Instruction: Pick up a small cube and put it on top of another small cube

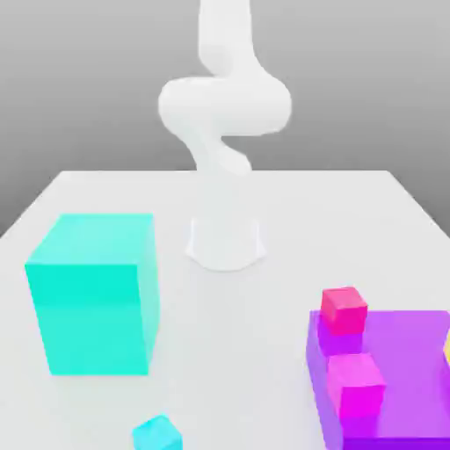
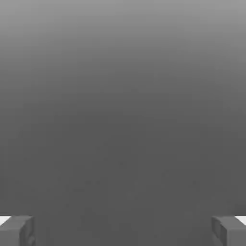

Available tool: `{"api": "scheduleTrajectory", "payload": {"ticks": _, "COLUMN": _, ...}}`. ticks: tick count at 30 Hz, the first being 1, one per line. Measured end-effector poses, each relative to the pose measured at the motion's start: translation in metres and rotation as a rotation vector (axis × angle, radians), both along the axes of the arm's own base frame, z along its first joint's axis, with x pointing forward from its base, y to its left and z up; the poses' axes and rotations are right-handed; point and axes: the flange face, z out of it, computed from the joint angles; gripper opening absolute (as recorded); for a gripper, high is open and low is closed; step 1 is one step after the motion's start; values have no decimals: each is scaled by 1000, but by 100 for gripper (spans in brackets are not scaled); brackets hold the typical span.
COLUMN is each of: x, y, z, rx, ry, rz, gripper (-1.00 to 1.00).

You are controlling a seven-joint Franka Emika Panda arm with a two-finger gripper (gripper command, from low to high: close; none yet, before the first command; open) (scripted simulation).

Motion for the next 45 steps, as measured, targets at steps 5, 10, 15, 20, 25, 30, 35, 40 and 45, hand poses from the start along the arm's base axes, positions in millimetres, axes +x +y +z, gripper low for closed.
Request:
{"api": "scheduleTrajectory", "payload": {"ticks": 5, "x": 61, "y": -13, "z": -76, "rx": 14, "ry": 132, "rz": 130, "gripper": 0}}
{"api": "scheduleTrajectory", "payload": {"ticks": 10, "x": 105, "y": -19, "z": -159, "rx": 11, "ry": 249, "rz": 238, "gripper": 0}}
{"api": "scheduleTrajectory", "payload": {"ticks": 15, "x": 132, "y": -25, "z": -247, "rx": -13, "ry": 359, "rz": 331, "gripper": 0}}
{"api": "scheduleTrajectory", "payload": {"ticks": 20, "x": 143, "y": -33, "z": -332, "rx": -63, "ry": 463, "rz": 411, "gripper": 0}}
{"api": "scheduleTrajectory", "payload": {"ticks": 25, "x": 140, "y": -48, "z": -409, "rx": -140, "ry": 565, "rz": 482, "gripper": 0}}
{"api": "scheduleTrajectory", "payload": {"ticks": 30, "x": 127, "y": -70, "z": -473, "rx": -247, "ry": 664, "rz": 550, "gripper": 0}}
{"api": "scheduleTrajectory", "payload": {"ticks": 35, "x": 124, "y": -76, "z": -539, "rx": -279, "ry": 686, "rz": 568, "gripper": 0}}
{"api": "scheduleTrajectory", "payload": {"ticks": 40, "x": 123, "y": -76, "z": -548, "rx": -277, "ry": 688, "rz": 568, "gripper": -100}}
{"api": "scheduleTrajectory", "payload": {"ticks": 45, "x": 125, "y": -76, "z": -526, "rx": -280, "ry": 688, "rz": 569, "gripper": -100}}
